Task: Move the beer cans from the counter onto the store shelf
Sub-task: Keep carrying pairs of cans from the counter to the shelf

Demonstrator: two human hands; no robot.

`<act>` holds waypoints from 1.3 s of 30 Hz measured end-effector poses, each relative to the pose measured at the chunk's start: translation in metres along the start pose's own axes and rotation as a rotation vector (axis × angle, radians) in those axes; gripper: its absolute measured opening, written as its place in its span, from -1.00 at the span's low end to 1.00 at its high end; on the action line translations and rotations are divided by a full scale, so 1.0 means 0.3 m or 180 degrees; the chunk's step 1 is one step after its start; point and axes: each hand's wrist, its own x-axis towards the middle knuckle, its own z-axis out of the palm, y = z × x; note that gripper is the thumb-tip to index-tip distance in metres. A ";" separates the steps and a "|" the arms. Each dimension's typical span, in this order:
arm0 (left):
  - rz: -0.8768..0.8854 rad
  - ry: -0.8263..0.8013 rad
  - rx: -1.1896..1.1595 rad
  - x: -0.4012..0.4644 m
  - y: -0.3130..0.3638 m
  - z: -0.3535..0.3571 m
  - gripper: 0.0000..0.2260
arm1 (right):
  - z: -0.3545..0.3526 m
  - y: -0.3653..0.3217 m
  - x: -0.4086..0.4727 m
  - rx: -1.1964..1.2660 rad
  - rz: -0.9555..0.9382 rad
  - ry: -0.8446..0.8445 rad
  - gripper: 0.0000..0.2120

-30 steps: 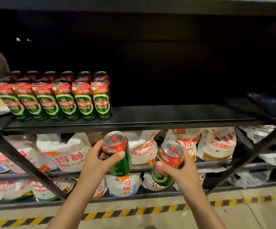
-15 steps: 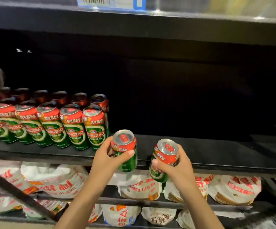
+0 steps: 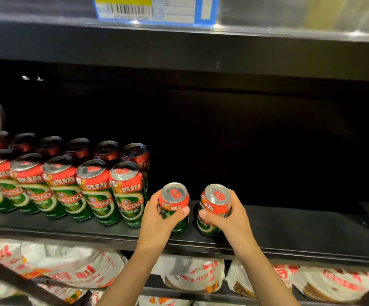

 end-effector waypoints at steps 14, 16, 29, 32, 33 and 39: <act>0.0209 0.0003 0.0136 0.073 -0.067 0.012 -0.39 | 0.024 0.049 0.079 0.0021 0.0159 0.0080 -0.49; 0.0226 -0.0014 0.0128 0.069 -0.069 0.010 -0.39 | 0.030 0.056 0.084 -0.0016 0.0175 0.0073 -0.49; 0.0115 -0.0190 0.0368 0.057 -0.168 0.016 -0.29 | 0.041 0.155 0.064 -0.0461 0.0125 0.0050 -0.20; 0.0145 -0.0114 0.0424 0.062 -0.177 0.016 -0.32 | 0.037 0.164 0.066 -0.0494 0.0097 0.0173 -0.21; 0.0168 -0.0081 0.0437 0.061 -0.179 0.017 -0.33 | 0.038 0.166 0.066 -0.0488 0.0104 0.0172 -0.22; 0.0296 0.0246 0.0511 0.052 -0.198 0.040 -0.35 | 0.038 0.176 0.063 -0.0556 0.0112 0.0165 -0.23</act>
